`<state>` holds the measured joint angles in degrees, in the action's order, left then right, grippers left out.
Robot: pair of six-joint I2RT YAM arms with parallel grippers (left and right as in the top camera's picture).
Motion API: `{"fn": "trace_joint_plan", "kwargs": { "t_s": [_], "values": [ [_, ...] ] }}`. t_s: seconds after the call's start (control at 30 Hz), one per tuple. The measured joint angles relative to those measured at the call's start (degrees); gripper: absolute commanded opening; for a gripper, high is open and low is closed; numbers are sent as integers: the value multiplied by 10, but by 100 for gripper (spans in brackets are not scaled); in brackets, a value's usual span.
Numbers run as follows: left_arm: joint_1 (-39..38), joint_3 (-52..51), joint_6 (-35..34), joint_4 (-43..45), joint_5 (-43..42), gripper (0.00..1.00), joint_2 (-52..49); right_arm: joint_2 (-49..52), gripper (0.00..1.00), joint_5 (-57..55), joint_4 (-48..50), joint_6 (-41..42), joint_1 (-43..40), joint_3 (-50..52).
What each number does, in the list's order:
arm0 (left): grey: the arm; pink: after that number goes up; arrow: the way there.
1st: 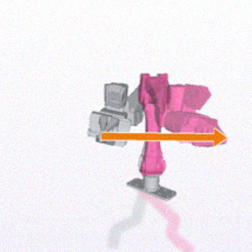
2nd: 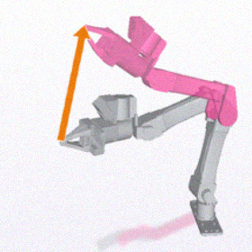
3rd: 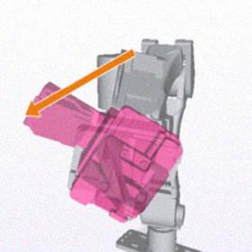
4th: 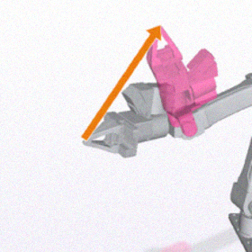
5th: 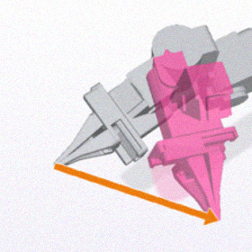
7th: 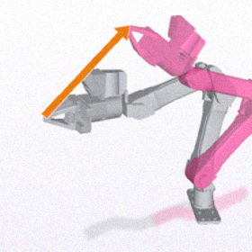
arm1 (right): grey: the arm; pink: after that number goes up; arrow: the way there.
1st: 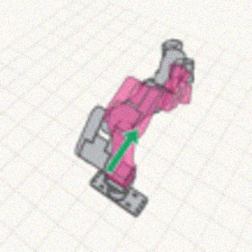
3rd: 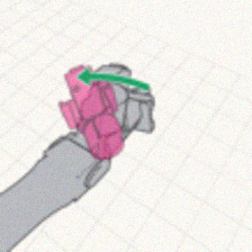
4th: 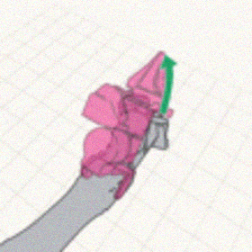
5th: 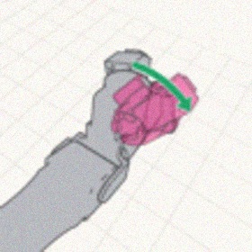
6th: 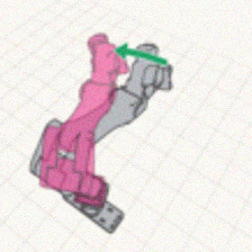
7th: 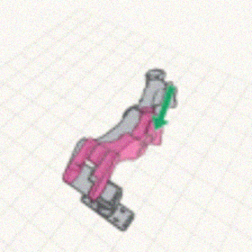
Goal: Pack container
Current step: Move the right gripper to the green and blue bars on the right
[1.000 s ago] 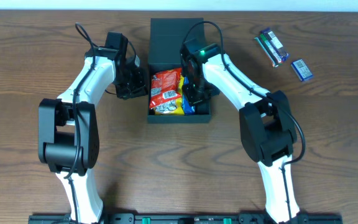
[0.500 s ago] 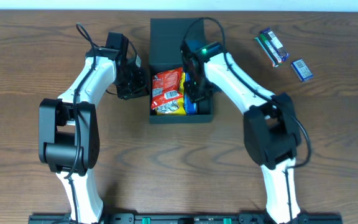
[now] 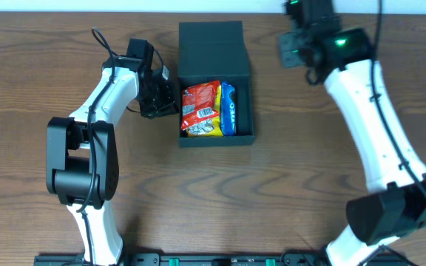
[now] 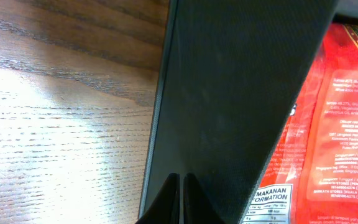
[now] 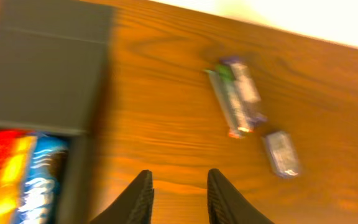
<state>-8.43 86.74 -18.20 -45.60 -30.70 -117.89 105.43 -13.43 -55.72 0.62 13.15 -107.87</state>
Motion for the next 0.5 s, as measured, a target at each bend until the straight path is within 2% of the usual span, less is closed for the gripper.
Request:
{"fn": "trace_joint_plan", "kwargs": {
  "t_s": [0.07, 0.1, 0.13, 0.2, 0.5],
  "values": [
    [0, 0, 0, 0, 0, 6, 0, 18, 62, -10, 9, -24, -27, 0],
    [0, 0, 0, 0, 0, 6, 0, 28, 68, -14, 17, -33, -36, 0],
    [0, 0, 0, 0, 0, 6, 0, 42, 84, -17, 30, -42, -47, 0],
    [0, 0, 0, 0, 0, 6, 0, 64, 90, -18, 64, -56, -62, 2],
    [0, 0, 0, -8, 0, 6, 0, 185, 89, -24, 322, -62, -115, 5]
  ]
}}
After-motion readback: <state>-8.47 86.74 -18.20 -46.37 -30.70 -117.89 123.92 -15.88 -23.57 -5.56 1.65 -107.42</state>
